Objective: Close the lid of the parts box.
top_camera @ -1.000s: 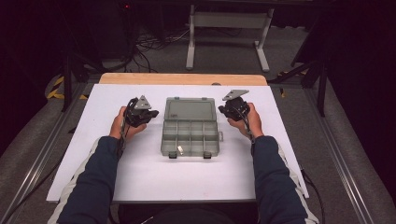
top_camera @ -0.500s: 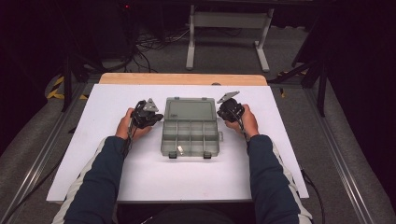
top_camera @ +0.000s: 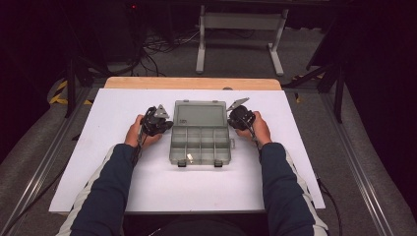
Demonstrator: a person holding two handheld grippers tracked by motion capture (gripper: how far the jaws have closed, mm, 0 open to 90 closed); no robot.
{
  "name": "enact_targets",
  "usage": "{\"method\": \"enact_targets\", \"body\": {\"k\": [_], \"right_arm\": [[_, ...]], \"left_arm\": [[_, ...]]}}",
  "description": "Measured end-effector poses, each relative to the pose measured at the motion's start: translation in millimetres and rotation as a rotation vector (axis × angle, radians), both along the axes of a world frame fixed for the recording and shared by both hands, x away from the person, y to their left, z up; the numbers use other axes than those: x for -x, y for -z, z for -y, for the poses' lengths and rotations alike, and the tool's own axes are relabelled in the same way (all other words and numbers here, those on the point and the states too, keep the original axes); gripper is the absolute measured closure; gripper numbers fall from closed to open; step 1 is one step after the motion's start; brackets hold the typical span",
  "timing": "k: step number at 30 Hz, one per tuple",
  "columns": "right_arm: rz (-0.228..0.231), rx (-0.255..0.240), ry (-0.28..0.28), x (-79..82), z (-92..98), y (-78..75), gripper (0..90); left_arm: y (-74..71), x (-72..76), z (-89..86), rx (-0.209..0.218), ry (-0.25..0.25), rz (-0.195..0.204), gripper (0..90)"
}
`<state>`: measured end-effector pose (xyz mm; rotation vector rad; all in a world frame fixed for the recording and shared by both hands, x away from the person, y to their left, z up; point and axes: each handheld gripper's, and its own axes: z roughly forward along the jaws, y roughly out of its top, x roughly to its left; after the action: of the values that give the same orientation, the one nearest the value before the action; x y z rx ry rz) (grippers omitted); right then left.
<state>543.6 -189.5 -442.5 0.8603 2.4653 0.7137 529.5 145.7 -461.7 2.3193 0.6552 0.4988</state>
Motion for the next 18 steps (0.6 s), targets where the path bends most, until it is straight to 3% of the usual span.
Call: {"method": "enact_targets", "body": {"k": [18], "right_arm": [[0.077,-0.053,0.03,-2.4,-3.4,5.9,90.0]], "left_arm": [[2.6,-10.1,7.1,0.044,-0.078,0.048,89.8]]}}
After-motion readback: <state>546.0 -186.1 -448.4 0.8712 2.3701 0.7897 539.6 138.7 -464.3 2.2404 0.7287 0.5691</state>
